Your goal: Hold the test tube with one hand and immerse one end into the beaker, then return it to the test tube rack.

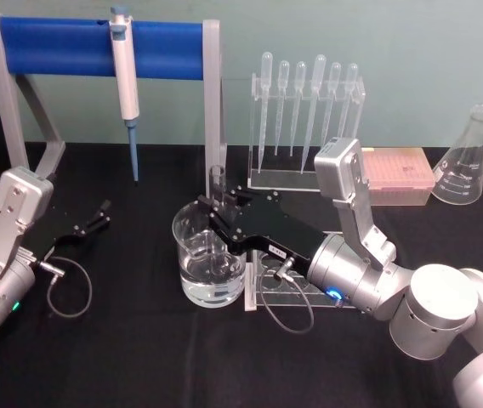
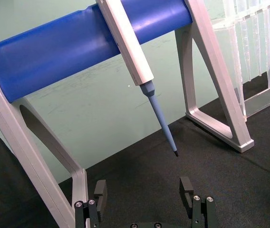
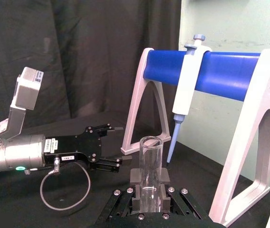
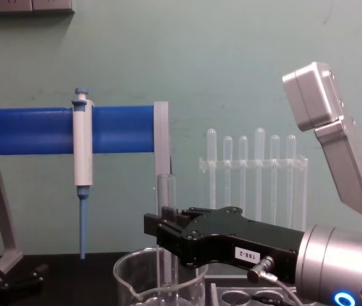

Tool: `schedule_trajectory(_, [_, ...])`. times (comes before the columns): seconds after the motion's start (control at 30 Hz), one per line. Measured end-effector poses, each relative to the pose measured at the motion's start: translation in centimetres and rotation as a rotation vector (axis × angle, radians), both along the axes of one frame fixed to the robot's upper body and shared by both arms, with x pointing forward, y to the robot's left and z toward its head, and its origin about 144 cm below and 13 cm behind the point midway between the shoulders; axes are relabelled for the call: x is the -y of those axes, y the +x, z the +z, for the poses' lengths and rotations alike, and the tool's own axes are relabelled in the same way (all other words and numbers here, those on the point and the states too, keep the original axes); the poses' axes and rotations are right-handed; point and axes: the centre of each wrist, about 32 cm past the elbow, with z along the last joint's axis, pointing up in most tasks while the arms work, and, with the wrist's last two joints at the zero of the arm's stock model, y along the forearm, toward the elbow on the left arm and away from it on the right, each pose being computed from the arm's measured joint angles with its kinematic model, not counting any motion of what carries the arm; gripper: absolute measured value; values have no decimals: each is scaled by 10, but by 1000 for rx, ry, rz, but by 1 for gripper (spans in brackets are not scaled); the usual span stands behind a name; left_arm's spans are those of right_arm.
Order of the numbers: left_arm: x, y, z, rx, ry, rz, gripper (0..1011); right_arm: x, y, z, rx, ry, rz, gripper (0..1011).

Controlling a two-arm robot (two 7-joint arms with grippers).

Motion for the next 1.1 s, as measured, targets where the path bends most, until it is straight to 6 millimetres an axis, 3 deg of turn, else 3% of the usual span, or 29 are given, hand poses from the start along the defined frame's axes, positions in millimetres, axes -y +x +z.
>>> schedule_trajectory(1.1, [0, 0, 0, 0, 0, 0, 1000, 0, 0, 0, 0, 0, 0, 225])
